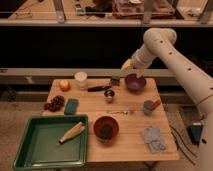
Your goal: Place brush in paper cup
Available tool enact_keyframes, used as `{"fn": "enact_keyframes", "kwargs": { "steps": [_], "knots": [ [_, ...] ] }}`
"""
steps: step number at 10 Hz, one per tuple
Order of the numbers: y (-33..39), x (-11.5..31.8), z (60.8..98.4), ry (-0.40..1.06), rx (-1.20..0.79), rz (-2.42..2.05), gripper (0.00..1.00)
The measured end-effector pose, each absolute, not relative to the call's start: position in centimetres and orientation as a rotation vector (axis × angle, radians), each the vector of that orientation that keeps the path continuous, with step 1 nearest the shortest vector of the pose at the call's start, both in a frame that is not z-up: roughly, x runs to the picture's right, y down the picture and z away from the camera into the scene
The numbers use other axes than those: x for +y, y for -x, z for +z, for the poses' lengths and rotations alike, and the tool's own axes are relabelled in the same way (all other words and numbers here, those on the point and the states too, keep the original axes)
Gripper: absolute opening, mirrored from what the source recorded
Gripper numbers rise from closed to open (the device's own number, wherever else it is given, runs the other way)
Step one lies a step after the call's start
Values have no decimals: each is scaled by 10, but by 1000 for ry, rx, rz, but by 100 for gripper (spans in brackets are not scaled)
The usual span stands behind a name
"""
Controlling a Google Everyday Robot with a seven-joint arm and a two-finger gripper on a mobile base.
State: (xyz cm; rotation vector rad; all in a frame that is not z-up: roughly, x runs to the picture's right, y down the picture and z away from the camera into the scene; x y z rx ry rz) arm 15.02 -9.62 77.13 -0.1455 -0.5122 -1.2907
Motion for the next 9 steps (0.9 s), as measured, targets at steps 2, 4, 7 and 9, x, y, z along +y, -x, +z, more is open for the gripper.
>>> {"fn": "enact_keyframes", "kwargs": {
  "steps": [2, 4, 7, 9],
  "knots": [
    [-133, -105, 784, 241, -534, -1267, 60],
    [-102, -107, 805, 324, -574, -1233, 60],
    [-78, -86, 838, 394, -643, -1126, 55],
    [-60, -74, 850, 396, -658, -1058, 38]
  ]
}}
